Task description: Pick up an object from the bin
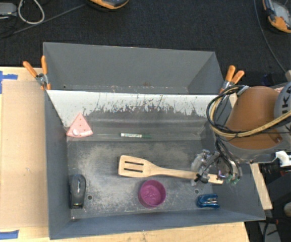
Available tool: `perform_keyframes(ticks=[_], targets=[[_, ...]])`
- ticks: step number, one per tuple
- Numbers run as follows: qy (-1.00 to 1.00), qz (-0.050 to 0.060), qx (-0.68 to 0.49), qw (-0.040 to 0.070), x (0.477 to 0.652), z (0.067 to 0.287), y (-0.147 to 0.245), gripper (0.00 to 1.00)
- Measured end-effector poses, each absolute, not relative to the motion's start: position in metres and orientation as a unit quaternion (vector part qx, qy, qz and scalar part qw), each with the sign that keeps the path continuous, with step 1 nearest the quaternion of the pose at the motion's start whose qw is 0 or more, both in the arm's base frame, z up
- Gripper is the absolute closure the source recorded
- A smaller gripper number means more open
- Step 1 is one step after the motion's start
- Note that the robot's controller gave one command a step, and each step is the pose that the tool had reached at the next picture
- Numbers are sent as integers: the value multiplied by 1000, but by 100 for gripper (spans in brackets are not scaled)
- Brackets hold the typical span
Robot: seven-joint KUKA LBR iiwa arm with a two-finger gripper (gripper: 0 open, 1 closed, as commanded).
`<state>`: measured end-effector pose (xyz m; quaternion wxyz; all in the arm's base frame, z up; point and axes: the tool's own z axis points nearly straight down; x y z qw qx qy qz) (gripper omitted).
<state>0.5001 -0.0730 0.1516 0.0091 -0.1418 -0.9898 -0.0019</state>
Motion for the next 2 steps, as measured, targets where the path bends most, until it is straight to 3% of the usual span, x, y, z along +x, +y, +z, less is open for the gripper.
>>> perform_keyframes(ticks=[1, 2], targets=[[-990, -2, -141, 7, 501, 179, -73, 100], [-990, -2, -140, 10, 500, 221, -73, 100]])
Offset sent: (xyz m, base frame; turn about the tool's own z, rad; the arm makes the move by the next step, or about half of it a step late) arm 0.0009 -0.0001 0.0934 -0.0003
